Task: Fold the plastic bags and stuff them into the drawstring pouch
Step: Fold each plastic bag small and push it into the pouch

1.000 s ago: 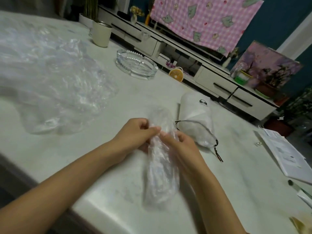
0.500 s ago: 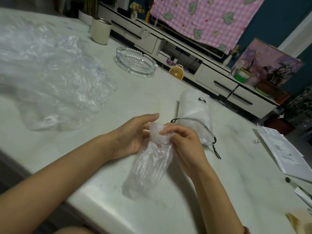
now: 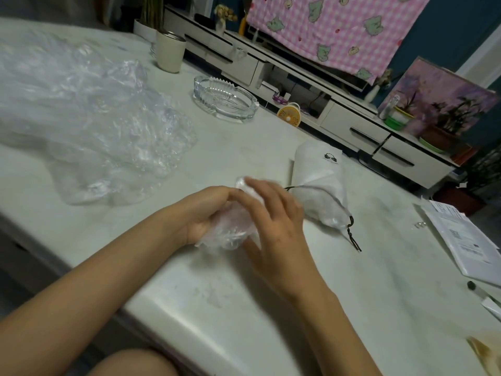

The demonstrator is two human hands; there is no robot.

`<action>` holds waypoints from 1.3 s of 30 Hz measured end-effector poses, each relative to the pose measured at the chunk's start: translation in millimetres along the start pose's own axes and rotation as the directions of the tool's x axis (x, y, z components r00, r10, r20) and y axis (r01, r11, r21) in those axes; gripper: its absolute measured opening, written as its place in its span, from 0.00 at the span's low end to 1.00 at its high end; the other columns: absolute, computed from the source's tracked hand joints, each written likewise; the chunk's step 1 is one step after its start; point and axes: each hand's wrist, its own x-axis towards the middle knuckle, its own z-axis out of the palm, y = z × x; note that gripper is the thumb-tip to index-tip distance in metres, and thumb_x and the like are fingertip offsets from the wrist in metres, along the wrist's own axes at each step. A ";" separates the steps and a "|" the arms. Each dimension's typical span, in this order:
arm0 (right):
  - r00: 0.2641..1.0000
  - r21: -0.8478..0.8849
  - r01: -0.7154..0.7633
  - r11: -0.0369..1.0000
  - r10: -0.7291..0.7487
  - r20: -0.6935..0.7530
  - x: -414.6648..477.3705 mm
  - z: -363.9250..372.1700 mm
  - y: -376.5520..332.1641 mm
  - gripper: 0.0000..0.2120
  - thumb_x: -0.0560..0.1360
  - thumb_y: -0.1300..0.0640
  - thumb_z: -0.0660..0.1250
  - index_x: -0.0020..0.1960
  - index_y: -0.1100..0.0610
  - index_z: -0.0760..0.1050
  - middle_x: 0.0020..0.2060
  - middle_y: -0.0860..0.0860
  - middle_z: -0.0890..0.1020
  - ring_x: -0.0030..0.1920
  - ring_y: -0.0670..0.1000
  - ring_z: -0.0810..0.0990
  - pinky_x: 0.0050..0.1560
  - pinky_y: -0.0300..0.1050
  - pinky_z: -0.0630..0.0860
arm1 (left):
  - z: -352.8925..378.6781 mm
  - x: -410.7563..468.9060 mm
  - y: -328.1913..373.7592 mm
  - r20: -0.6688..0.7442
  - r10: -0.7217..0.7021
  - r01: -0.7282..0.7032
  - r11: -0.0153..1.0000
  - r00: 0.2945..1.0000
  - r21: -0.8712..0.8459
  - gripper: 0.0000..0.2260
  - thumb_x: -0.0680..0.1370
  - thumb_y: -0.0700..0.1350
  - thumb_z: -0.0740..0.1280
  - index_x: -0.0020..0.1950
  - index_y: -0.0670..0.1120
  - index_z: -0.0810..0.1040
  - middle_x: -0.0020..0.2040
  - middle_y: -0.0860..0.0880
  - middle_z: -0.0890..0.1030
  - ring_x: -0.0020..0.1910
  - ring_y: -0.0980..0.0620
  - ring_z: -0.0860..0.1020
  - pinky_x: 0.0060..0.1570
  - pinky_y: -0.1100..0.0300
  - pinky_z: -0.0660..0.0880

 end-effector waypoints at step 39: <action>0.605 0.791 -0.586 -0.177 0.554 0.572 5.0 -17.6 10.4 0.11 0.72 0.75 0.58 0.40 0.63 0.75 0.37 0.56 0.80 0.37 0.50 0.80 0.34 0.36 0.75 | 3.1 -4.7 -10.5 0.034 0.534 -0.464 0.700 0.845 0.543 0.09 0.70 0.32 0.69 0.46 0.44 0.79 0.46 0.45 0.82 0.38 0.50 0.79 0.29 0.61 0.76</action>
